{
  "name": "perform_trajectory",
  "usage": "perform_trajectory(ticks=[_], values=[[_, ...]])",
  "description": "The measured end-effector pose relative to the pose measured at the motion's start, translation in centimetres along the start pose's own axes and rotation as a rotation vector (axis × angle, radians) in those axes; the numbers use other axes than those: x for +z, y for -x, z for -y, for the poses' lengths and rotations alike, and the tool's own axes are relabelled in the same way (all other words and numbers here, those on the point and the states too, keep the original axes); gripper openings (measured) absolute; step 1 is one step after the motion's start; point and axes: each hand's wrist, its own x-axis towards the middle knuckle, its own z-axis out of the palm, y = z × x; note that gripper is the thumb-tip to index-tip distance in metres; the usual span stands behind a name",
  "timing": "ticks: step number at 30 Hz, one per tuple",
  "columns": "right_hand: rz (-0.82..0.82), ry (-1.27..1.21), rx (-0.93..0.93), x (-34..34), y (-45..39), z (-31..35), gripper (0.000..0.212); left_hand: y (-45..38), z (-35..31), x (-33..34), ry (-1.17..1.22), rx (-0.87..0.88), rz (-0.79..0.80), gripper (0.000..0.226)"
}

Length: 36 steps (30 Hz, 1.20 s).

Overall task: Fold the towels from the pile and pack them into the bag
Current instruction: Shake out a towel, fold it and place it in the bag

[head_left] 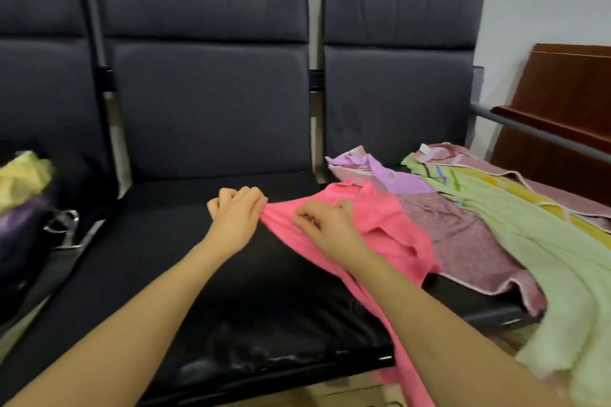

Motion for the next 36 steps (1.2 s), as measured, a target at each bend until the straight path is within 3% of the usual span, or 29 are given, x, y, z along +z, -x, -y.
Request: perform_trajectory(ticks=[3,5,7,10,12,14,17,24,27,31,36], values=[[0.161,0.016,0.041,3.0,-0.5,1.8,0.017,2.2,5.6,-2.0,-0.165,-0.1,0.043,0.025],[0.214,0.188,0.082,3.9,-0.1,1.5,0.021,3.3,8.2,-2.7,-0.325,-0.142,0.072,0.025],[0.287,0.377,0.089,4.2,0.3,1.2,0.026,3.7,9.6,-3.3,-0.43,-0.228,0.081,0.025],[0.473,0.377,0.178,4.4,1.2,1.1,0.037,3.6,10.0,-4.3,-0.456,-0.322,0.14,0.031],[0.66,0.363,0.235,5.1,2.0,1.0,0.051,4.1,9.8,-4.2,-0.372,-0.299,0.309,0.043],[0.782,0.39,0.277,6.2,2.4,0.9,0.058,5.3,9.0,-3.1,-0.328,-0.26,0.589,0.056],[0.785,0.405,0.289,7.6,1.7,0.7,0.058,7.0,9.0,-1.2,-0.364,-0.274,0.851,0.063],[0.736,0.306,0.286,11.7,-2.1,1.1,0.055,5.8,13.0,-1.2,-0.424,-0.263,0.695,0.061],[0.531,0.18,0.28,12.5,-3.1,1.5,0.048,5.8,13.3,-1.5,-0.41,-0.289,0.568,0.06],[0.284,0.425,0.216,11.3,-2.4,1.8,0.037,6.3,11.6,-2.3,-0.461,-0.272,0.293,0.056],[0.254,0.559,0.342,10.2,-0.1,0.8,0.043,7.7,12.6,-2.5,-0.174,-0.25,0.385,0.036]])
